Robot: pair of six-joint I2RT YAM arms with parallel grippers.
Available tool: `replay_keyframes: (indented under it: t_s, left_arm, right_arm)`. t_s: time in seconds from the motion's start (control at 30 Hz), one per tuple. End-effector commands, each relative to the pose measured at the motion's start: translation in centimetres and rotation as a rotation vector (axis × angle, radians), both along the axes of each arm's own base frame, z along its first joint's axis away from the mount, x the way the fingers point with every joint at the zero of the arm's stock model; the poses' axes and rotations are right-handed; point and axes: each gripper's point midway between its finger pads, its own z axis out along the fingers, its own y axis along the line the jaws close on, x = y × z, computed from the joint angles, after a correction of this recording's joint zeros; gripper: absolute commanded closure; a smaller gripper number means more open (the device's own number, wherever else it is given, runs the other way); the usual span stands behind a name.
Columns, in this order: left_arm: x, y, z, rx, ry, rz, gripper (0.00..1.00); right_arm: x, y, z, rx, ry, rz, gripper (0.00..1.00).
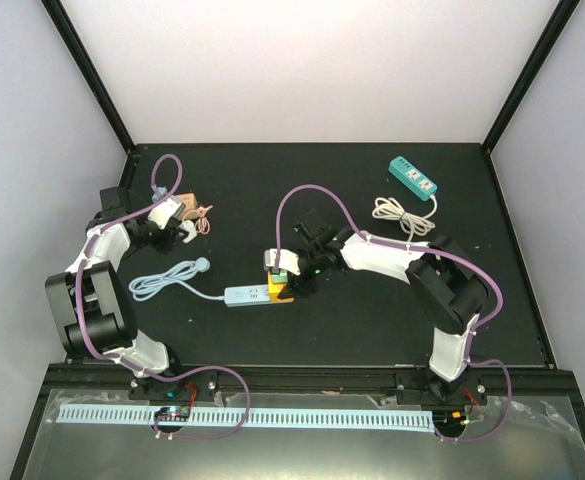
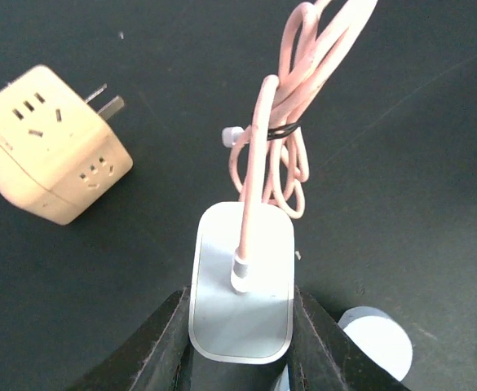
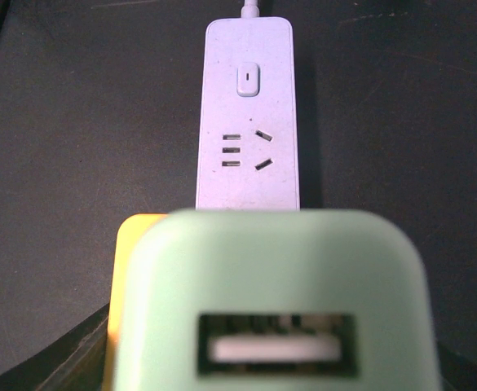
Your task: Pull the plug off the socket
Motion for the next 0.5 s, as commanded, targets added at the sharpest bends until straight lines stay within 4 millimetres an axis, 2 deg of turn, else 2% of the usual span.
replay_keyframes:
  t_s: [0.0, 0.2, 0.47]
  left_arm:
    - [1.4, 1.0, 0.0, 0.073, -0.029, -0.012, 0.85]
    - [2.1, -1.0, -0.9, 0.050, 0.023, -0.062, 0.85]
    - [5.1, -4.5, -1.7, 0.041, 0.059, -0.094, 0.84]
  right_arm:
    - [0.7, -2.4, -4.7, -0.167, -0.007, -0.059, 0.99]
    - [0.7, -2.4, -4.7, -0.168, -0.006, -0.061, 0.99]
    - [0.7, -2.4, -4.6, -0.164, -0.008, -0.059, 0.99]
